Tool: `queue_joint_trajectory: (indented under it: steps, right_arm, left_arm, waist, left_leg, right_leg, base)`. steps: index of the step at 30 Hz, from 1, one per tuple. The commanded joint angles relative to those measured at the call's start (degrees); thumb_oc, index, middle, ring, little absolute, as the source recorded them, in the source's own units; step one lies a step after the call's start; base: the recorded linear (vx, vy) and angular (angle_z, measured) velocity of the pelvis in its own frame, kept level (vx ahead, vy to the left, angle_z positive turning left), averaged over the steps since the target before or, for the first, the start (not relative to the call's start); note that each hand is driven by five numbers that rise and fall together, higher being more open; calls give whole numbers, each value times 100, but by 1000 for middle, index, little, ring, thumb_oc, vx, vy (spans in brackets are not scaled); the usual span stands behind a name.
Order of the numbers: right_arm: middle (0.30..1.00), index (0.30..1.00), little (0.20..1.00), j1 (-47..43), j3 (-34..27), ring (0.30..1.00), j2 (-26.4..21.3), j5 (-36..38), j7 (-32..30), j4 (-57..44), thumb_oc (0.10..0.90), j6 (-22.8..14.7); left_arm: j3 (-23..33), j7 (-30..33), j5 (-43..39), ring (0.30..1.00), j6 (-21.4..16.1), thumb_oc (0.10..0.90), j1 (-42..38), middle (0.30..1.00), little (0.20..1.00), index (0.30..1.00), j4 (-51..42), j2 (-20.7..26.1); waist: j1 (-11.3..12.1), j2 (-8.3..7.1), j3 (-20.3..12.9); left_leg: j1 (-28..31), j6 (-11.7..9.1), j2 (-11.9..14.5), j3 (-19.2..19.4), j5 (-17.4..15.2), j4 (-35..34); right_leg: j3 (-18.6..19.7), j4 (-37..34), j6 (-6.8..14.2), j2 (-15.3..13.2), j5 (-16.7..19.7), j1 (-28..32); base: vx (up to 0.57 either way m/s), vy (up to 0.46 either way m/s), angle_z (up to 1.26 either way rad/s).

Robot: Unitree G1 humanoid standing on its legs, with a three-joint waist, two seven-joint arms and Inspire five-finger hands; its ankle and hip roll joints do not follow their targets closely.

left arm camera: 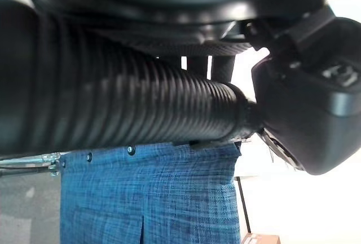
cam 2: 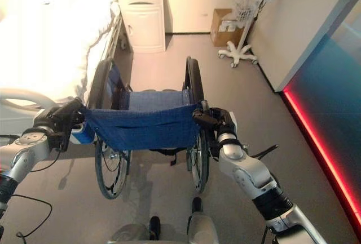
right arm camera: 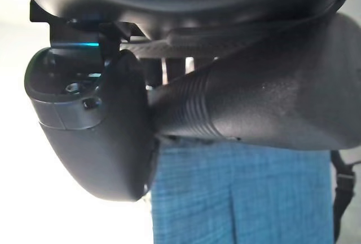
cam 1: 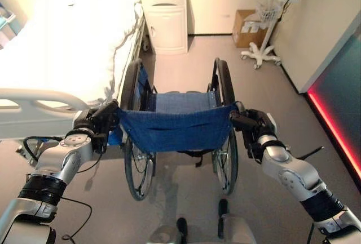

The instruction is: Push the wheelchair next to the bed

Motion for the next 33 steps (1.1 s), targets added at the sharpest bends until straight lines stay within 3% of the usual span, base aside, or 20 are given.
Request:
queue_joint_trajectory:
  steps: [1,4,6,9,10,13,15,18,19,20,25,28,30,31,33]
  right_arm:
    - [300,300,300,-721,308,300,120,-87,830,-794,400,-561]
    - [300,300,300,-806,361,300,-60,-210,990,-768,400,-445]
    - [300,300,300,-856,329,300,-211,-183,1164,-778,400,-343]
    - [300,300,300,-986,337,300,-310,-194,1281,-772,400,-294]
    - [300,300,300,-1258,434,300,-308,-172,1282,-693,400,-247]
    - [300,300,300,-1587,592,300,-215,-206,1319,-387,400,-327]
    - [300,300,300,-1551,607,300,-157,-299,1321,-212,400,-482]
    - [300,300,300,-1444,548,300,-131,-380,1298,-88,400,-632]
    - [300,300,300,-1356,485,300,-84,-439,1346,16,400,-754]
    - [300,300,300,-1348,467,300,-4,-489,1397,131,400,-819]
    - [300,300,300,-1018,404,300,196,-642,1564,166,400,-846]
    - [300,300,300,-939,442,300,378,-632,1433,194,400,-898]
    - [300,300,300,-960,486,300,528,-570,1259,220,400,-892]
    - [300,300,300,-987,517,300,632,-588,1185,236,400,-875]
    - [300,300,300,-987,483,300,746,-604,1120,224,400,-815]
  left_arm:
    - [-648,-847,-72,300,-626,400,-1086,300,300,300,-613,-1009]
    - [-597,-859,-103,300,-662,400,-962,300,300,300,-604,-1125]
    - [-508,-927,-109,300,-603,400,-877,300,300,300,-594,-1122]
    - [-391,-1005,-98,300,-583,400,-712,300,300,300,-604,-1021]
    - [-288,-1089,-184,300,-625,400,-606,300,300,300,-585,-858]
    - [-306,-1172,-197,300,-768,400,-529,300,300,300,-562,-786]
    - [-424,-1186,-162,300,-814,400,-534,300,300,300,-640,-829]
    - [-577,-1172,-134,300,-816,400,-585,300,300,300,-752,-910]
    - [-653,-1101,-162,300,-762,400,-618,300,300,300,-877,-985]
    - [-667,-1083,-182,300,-675,400,-675,300,300,300,-913,-1077]
    - [-915,-1025,179,300,-552,400,-814,300,300,300,-896,-1378]
    - [-953,-812,115,300,-457,400,-874,300,300,300,-848,-1505]
    - [-938,-695,17,300,-441,400,-934,300,300,300,-758,-1549]
    - [-954,-653,31,300,-409,400,-997,300,300,300,-693,-1565]
    - [-988,-561,61,300,-398,400,-1065,300,300,300,-686,-1594]
  waist:
    - [-526,113,-371]
    - [-399,-15,-337]
    - [-262,-51,-238]
    - [-85,-62,-146]
    - [68,-46,-104]
    - [281,131,-126]
    - [360,222,-181]
    - [392,240,-230]
    - [448,244,-289]
    - [457,200,-365]
    - [504,68,-705]
    - [533,-55,-821]
    - [522,-102,-894]
    - [499,-44,-921]
    - [452,23,-936]
  left_leg:
    - [-249,-334,-101,-1211,758,2457]
    - [-1043,-464,-445,-1341,1167,4312]
    - [-1736,-375,-530,-1368,1111,4680]
    - [-1954,-269,-618,-1415,1011,4214]
    - [-2108,-229,-605,-1310,1150,3370]
    - [-2457,-363,-515,-1043,1742,1659]
    - [-2624,-454,-331,-513,2054,715]
    - [-2647,-479,-211,-195,2224,245]
    - [-2612,-455,-248,-243,2183,-121]
    - [-2443,-336,-304,-189,1900,-241]
    - [-2187,24,-411,33,1275,184]
    - [-1966,241,-576,86,1027,232]
    - [-1808,367,-666,98,898,203]
    - [-1717,380,-647,27,865,186]
    - [-1632,375,-663,-114,814,227]
  right_leg:
    - [-212,-1483,-181,365,1224,585]
    - [-297,-1398,-368,388,1058,851]
    - [-241,-1370,-419,485,983,1117]
    - [-58,-1347,-386,609,896,1361]
    - [100,-1363,-409,786,764,1548]
    - [249,-1451,-520,1202,535,1875]
    - [169,-1586,-587,1410,410,2173]
    - [98,-1673,-624,1484,278,2396]
    - [159,-1671,-608,1513,142,2559]
    - [218,-1633,-569,1482,34,2623]
    - [191,-1250,-402,1403,-285,2803]
    - [49,-468,-89,1350,141,2679]
    - [79,312,247,1369,849,2400]
    - [81,716,342,1391,1110,2092]
    - [42,896,354,1269,1058,1824]
  base:
    - [304,-272,31]
    - [298,-218,35]
    - [301,-146,-5]
    - [301,-78,-22]
    - [315,-59,-10]
    - [393,-43,-20]
    - [378,-28,-6]
    - [358,2,-25]
    - [500,54,-40]
    - [538,63,-47]
    - [416,12,-38]
    - [386,17,-13]
    - [308,42,-14]
    - [273,28,-9]
    - [263,-3,-2]
